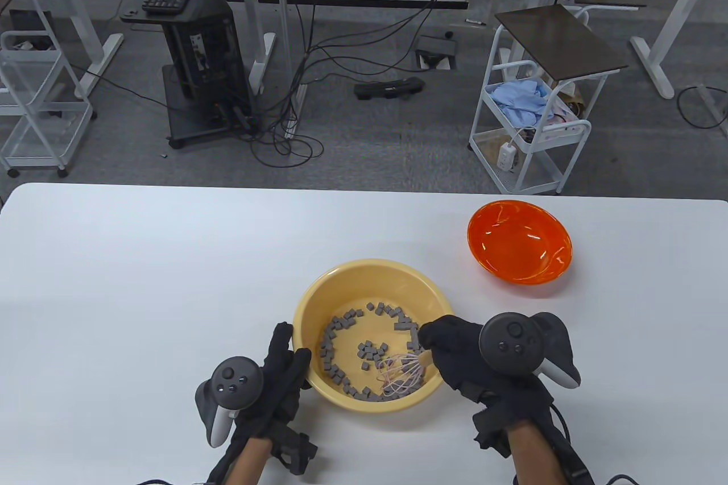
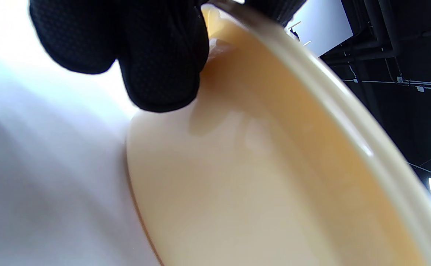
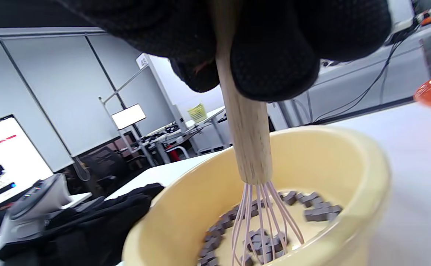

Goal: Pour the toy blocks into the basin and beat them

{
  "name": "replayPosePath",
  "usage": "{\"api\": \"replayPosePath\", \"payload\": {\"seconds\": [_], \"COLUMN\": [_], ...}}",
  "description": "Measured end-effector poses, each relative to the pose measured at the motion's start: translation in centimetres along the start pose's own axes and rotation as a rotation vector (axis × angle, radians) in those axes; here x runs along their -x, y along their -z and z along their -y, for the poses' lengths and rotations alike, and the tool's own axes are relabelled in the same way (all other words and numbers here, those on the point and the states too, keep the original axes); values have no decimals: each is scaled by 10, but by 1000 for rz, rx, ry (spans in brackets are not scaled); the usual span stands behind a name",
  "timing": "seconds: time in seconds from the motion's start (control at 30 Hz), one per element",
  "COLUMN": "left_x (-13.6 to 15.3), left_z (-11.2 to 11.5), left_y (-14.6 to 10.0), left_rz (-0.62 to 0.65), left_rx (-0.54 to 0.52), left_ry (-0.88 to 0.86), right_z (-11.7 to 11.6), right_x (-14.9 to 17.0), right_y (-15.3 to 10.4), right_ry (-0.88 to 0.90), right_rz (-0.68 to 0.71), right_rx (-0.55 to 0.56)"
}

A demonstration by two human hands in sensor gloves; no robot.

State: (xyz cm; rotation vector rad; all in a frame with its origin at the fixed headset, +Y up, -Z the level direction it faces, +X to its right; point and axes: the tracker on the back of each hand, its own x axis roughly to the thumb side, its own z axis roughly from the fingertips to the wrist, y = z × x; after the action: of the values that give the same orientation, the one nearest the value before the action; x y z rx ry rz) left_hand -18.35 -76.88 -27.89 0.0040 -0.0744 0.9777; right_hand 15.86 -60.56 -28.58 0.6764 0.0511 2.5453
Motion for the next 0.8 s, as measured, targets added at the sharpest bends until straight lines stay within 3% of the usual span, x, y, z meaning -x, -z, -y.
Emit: {"api": "replayPosePath", "payload": {"seconds": [0.47,0.8], "left_x": [0,0], "left_z": [-1,0], "left_y": [0,0], "left_rz": [-1,1], "left_rx": [5,11], "left_ry": [-5,-10], "right_z": [-13,-42], "right_x": [-5,-5], "right_y": [7,22], "right_ry": [-225,-93], "right_rz": [-49,18], "right_rx": [140,53]}}
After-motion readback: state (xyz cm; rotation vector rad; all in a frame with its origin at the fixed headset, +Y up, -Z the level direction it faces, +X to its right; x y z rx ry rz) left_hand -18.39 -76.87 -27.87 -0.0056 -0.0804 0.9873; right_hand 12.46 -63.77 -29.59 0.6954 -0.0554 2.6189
